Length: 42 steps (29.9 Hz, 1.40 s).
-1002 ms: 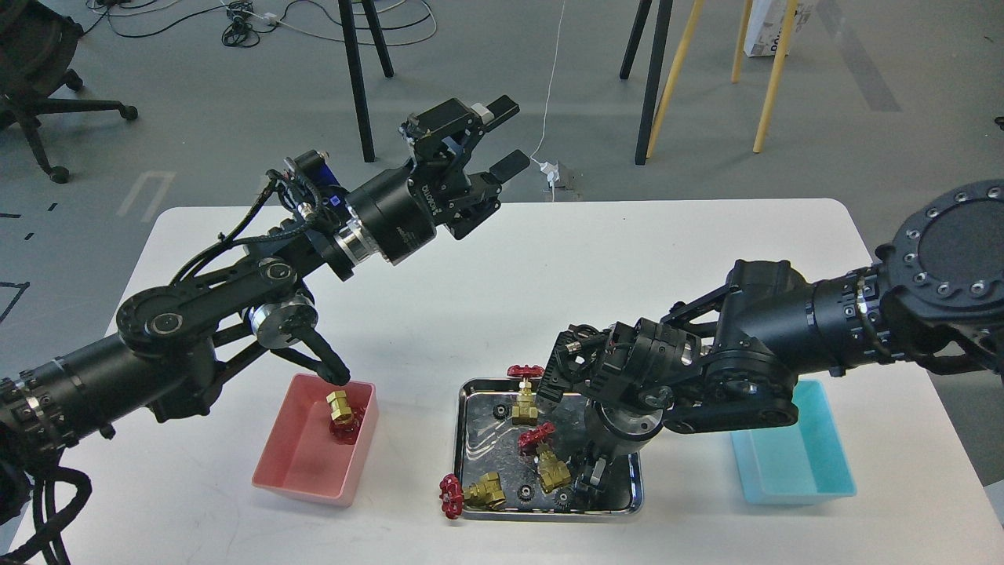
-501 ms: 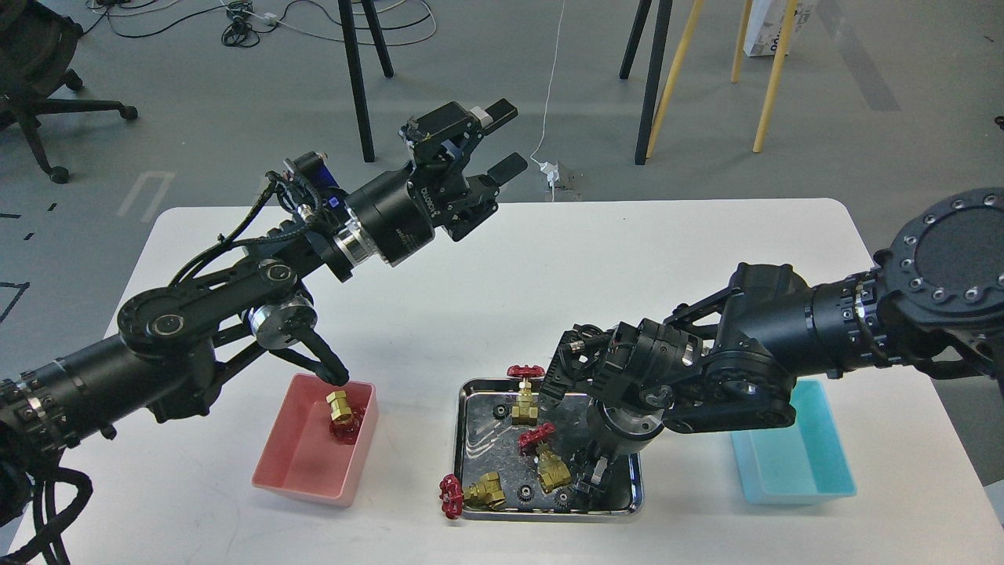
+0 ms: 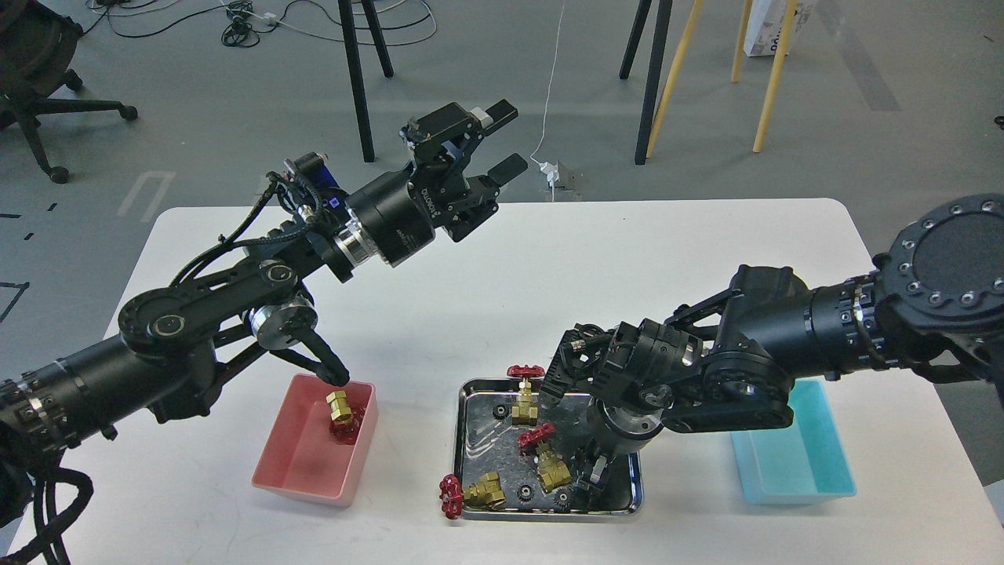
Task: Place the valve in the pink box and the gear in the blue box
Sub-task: 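Close the right gripper on a small gear in the tray, then carry the gear over the light-blue box and lower it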
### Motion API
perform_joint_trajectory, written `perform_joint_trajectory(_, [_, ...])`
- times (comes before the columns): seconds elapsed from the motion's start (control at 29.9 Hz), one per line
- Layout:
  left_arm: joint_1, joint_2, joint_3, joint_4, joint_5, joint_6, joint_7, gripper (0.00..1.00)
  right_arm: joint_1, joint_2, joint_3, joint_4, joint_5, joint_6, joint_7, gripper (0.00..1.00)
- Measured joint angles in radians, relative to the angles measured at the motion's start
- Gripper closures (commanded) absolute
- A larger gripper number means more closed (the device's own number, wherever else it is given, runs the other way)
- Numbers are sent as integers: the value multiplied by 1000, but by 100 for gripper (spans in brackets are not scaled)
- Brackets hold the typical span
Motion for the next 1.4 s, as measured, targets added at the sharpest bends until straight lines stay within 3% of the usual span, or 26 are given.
perform_joint_trajectory(0.13, [0, -7, 1, 0, 0, 0, 0, 28, 3, 0, -1, 1, 0, 0, 1, 97])
perform_joint_trajectory(0.47, [0, -9, 5, 0, 0, 0, 0, 28, 63, 0, 14, 24, 16, 0, 12, 99])
perform_joint_trajectory(0.7, [0, -10, 7, 0, 0, 0, 0, 28, 180, -6, 31, 147, 52, 0, 22, 99])
perform_joint_trajectory(0.8, [0, -12, 8, 0, 0, 3, 0, 28, 232, -89, 29, 223, 60, 0, 22, 99])
perform_joint_trajectory(1.07, [1, -38, 11, 0, 20, 9, 0, 28, 275, -449, -28, 385, 15, 0, 19, 99])
perform_joint_trajectory(1.24, [14, -41, 11, -1, 23, 9, 0, 28, 257, -655, -39, 412, -117, 0, 19, 99])
perform_joint_trajectory(1.4, [15, -42, 6, -2, 23, 10, 0, 28, 186, -763, -38, 409, -202, 0, 20, 99])
